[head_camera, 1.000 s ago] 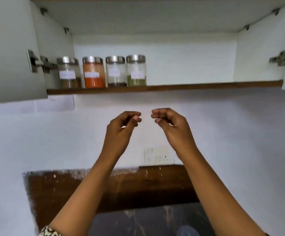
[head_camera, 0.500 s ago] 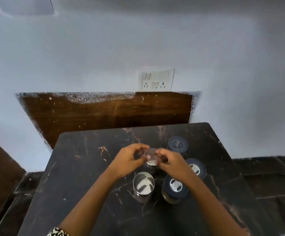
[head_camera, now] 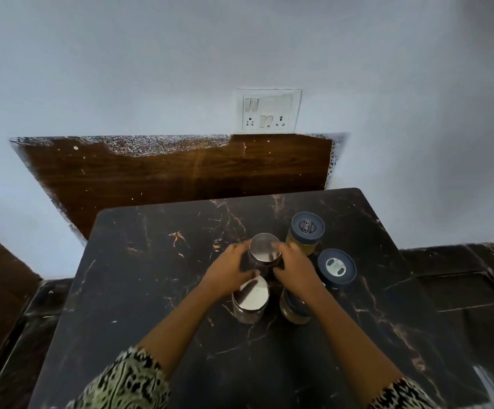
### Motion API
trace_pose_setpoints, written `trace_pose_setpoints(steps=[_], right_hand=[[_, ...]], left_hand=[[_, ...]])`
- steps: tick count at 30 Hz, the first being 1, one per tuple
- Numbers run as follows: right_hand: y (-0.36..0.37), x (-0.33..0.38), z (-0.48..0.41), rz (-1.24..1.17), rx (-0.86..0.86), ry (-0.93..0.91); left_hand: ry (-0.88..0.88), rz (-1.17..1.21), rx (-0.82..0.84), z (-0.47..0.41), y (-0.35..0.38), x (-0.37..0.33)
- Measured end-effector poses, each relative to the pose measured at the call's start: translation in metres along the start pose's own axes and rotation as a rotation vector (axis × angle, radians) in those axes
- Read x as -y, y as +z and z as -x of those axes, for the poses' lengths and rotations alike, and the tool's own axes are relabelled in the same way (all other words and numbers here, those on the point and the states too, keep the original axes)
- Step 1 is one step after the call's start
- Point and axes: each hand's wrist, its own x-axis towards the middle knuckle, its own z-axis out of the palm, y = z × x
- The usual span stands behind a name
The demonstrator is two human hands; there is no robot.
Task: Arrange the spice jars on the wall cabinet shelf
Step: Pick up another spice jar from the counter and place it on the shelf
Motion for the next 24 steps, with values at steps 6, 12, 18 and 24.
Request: trace_pose_setpoints(steps=[6, 12, 18, 24], right_hand=[[0.006, -0.009, -0.042, 0.111, 0.148, 0.024], [-0.003, -0.011, -0.045, 0.124, 0.123, -0.011], [-0.094, 0.014, -0.037, -0.025, 0.119, -0.094], [-0.189, 0.039, -0.005, -0.423, 0.03, -0.223]], left_hand=[[-0.001, -0.066, 0.162, -0.053, 0.007, -0.007], [0.053, -0.155, 0.034, -0.062, 0.014, -0.01], [0.129, 0.301, -0.098, -0.04, -0.043, -0.051], [0.265, 0.589, -0.225, -0.015, -0.105, -0.122]])
